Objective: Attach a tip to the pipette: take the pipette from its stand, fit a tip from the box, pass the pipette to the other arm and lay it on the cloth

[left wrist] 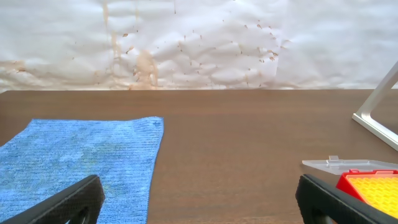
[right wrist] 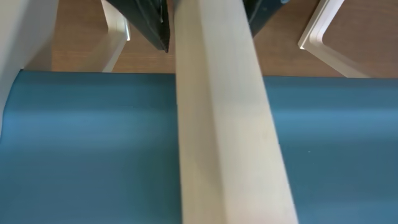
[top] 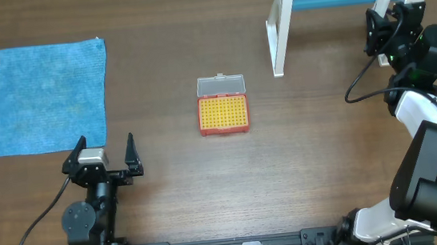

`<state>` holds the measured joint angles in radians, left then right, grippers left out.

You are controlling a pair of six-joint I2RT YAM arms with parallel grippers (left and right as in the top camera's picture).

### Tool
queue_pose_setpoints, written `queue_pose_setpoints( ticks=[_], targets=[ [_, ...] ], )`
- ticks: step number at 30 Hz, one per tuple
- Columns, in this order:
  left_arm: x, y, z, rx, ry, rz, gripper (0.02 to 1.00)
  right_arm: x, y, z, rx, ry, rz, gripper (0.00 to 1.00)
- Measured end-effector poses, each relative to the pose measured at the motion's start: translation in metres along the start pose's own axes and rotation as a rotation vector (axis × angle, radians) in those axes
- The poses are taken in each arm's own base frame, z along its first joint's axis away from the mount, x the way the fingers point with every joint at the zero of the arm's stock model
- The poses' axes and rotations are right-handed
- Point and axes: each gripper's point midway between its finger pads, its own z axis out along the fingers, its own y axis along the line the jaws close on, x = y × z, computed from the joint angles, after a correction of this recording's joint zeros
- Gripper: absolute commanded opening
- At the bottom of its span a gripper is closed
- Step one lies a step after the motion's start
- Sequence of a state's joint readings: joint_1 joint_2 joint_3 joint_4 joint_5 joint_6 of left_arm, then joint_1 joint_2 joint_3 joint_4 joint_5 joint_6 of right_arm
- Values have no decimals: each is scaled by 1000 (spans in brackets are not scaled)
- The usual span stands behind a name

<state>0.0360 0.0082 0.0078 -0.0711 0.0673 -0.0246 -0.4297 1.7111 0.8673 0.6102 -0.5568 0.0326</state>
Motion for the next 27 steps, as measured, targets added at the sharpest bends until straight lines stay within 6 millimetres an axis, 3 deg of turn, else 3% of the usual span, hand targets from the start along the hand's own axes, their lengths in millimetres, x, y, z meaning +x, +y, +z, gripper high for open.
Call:
queue_pose_setpoints(
  ticks=[7,12,20,21,22,24,26,27],
  targets=[
    [0,0,0,0,0,0,998,0,0,0,-1,0,12,86],
    [0,0,0,0,0,0,998,-1,2,0,-9,1,12,84],
    [0,0,0,0,0,0,1000,-50,25,-36,-23,-26,-32,77],
    [0,0,0,0,0,0,998,-64,35,-45,-49,-51,-48,77],
    [0,0,0,0,0,0,1000,-93,63,-61,-131,-120,-100,77],
    [0,0,0,0,0,0,998,-117,105,-78,-248,-193,-149,77],
    [0,0,0,0,0,0,996,-127,167,-96,-424,-284,-164,80],
    [0,0,0,0,0,0,998,-120,201,-102,-528,-319,-151,77]
  ],
)
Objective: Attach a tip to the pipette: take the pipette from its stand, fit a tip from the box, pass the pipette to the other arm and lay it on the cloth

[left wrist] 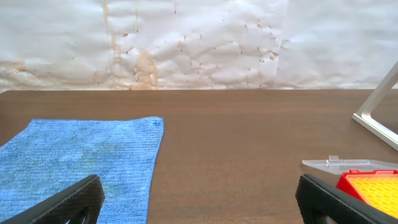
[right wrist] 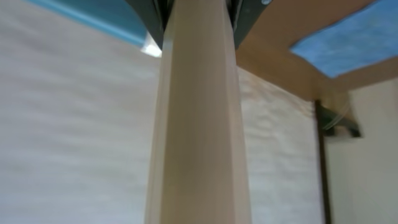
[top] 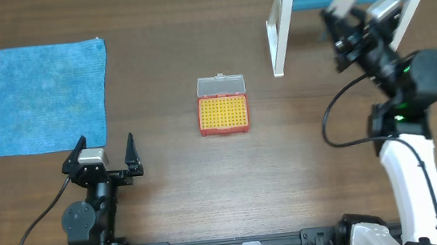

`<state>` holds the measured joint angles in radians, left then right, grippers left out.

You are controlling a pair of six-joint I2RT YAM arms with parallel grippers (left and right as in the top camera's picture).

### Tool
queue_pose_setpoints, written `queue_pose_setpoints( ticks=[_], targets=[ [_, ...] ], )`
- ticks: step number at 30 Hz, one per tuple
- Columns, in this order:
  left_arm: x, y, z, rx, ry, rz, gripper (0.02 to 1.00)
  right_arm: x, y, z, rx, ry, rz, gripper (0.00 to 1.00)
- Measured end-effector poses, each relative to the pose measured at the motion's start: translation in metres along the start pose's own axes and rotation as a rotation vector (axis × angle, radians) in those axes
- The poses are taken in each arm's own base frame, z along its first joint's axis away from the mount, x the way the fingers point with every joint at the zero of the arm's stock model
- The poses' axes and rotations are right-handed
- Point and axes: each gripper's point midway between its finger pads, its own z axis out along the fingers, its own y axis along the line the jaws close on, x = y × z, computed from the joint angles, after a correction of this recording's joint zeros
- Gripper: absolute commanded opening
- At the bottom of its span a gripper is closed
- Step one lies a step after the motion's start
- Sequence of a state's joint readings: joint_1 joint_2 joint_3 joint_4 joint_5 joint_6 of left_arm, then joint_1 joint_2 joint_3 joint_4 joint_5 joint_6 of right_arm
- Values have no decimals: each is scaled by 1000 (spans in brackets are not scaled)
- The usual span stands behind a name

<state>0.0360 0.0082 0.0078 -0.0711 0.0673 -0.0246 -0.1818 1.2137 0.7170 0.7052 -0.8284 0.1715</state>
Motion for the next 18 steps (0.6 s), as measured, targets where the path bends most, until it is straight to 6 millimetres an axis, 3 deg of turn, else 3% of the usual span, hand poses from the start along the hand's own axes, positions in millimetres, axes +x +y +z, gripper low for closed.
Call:
queue_pose_setpoints(
  ticks=[2,4,7,10,11,14,18],
  targets=[
    [0,0,0,0,0,0,996,15,44,10,-115,-31,24,77],
    [0,0,0,0,0,0,998,47,104,22,-278,19,112,77],
    [0,0,0,0,0,0,996,65,148,36,-409,13,131,77],
    [0,0,0,0,0,0,998,93,173,50,-490,4,141,77],
    [0,0,0,0,-1,0,998,115,180,55,-508,29,160,77],
    [0,0,0,0,0,0,998,154,188,59,-523,104,194,77],
    [0,0,0,0,0,0,998,169,184,64,-505,117,151,77]
  ],
)
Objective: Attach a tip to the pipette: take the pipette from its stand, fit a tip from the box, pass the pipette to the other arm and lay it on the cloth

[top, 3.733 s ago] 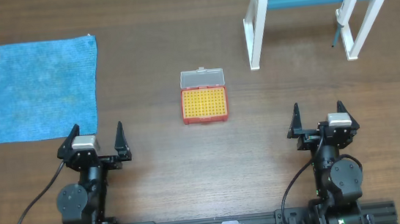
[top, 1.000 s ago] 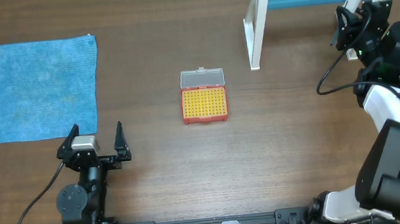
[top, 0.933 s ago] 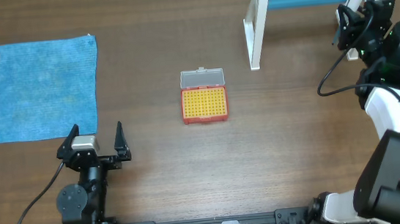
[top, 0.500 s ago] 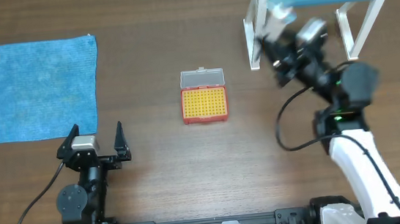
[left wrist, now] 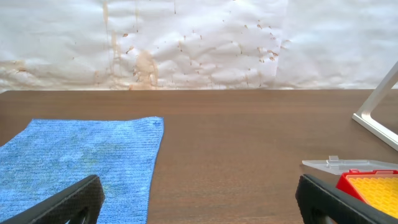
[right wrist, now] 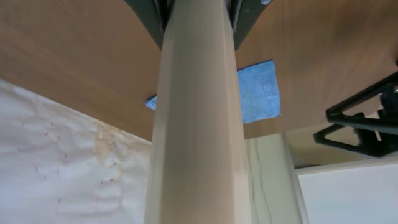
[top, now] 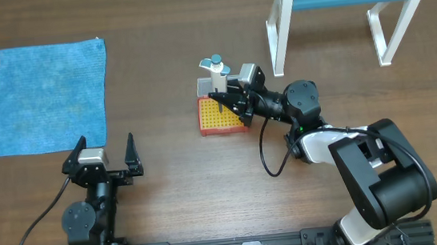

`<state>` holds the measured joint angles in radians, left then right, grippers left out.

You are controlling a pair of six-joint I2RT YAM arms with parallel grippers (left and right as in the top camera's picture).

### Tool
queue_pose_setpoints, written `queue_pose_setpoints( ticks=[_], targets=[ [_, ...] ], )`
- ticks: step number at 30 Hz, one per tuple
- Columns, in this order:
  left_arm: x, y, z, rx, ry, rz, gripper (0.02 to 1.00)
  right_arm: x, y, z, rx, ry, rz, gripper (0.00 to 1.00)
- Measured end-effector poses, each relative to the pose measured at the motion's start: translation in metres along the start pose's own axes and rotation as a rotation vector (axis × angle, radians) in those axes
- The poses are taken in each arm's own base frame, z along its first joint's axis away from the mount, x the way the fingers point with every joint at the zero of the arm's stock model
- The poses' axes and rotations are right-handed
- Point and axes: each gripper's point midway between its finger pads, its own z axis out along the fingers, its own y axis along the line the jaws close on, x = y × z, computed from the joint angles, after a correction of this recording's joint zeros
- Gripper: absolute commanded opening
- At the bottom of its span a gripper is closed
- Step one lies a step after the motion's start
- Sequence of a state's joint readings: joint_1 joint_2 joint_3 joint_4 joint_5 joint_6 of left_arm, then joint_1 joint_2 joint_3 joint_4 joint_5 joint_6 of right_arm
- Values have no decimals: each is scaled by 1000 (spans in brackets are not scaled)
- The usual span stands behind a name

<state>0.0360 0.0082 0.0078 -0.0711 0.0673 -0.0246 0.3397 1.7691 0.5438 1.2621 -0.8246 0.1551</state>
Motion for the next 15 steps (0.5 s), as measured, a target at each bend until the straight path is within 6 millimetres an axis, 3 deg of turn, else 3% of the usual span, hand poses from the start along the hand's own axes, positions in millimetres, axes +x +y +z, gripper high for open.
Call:
queue_pose_setpoints(
  ticks=[2,15],
  targets=[
    [0,0,0,0,0,0,993,7,-4,1,16,12,4,77],
    [0,0,0,0,0,0,998,6,-2,5,17,9,-57,77]
  ],
)
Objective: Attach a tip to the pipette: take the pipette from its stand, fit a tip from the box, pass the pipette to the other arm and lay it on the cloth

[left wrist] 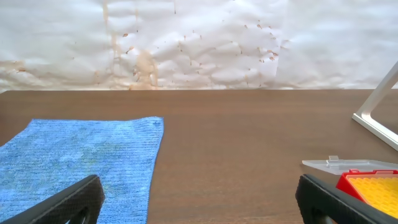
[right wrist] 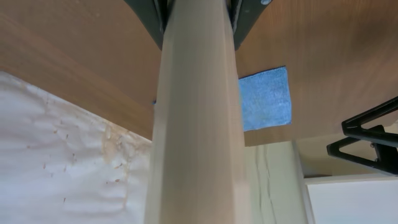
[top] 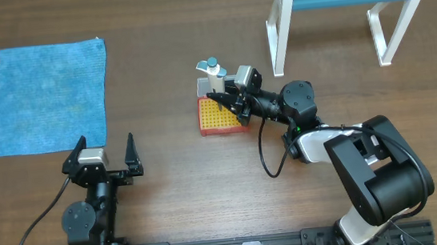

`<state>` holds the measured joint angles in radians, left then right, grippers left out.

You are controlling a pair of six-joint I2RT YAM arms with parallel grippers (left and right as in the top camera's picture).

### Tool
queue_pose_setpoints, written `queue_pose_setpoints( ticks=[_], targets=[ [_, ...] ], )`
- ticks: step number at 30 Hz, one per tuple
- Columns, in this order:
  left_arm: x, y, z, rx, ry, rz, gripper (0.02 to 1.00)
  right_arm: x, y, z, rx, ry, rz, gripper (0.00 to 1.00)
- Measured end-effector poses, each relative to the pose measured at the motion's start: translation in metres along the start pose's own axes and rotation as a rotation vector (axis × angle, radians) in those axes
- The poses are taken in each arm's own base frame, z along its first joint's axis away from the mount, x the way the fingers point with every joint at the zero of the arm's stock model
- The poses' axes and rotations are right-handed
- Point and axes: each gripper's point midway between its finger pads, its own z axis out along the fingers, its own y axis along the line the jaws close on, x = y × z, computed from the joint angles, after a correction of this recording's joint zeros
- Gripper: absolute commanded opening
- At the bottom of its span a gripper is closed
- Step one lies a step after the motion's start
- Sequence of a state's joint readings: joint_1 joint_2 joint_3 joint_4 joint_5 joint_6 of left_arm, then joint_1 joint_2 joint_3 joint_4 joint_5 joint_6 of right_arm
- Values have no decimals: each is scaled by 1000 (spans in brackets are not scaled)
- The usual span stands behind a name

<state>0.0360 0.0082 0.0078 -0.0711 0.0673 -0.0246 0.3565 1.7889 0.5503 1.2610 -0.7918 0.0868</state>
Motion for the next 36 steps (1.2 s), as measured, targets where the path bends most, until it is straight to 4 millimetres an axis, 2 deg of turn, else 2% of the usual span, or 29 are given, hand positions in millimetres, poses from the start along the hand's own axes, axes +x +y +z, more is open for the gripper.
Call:
queue_pose_setpoints(
  ticks=[9,17,36],
  targets=[
    [0,0,0,0,0,0,998,5,-6,0,34,18,15,77],
    [0,0,0,0,0,0,996,6,-1,3,20,23,19,77],
    [0,0,0,0,0,0,996,12,-2,4,23,38,14,82]
  ],
)
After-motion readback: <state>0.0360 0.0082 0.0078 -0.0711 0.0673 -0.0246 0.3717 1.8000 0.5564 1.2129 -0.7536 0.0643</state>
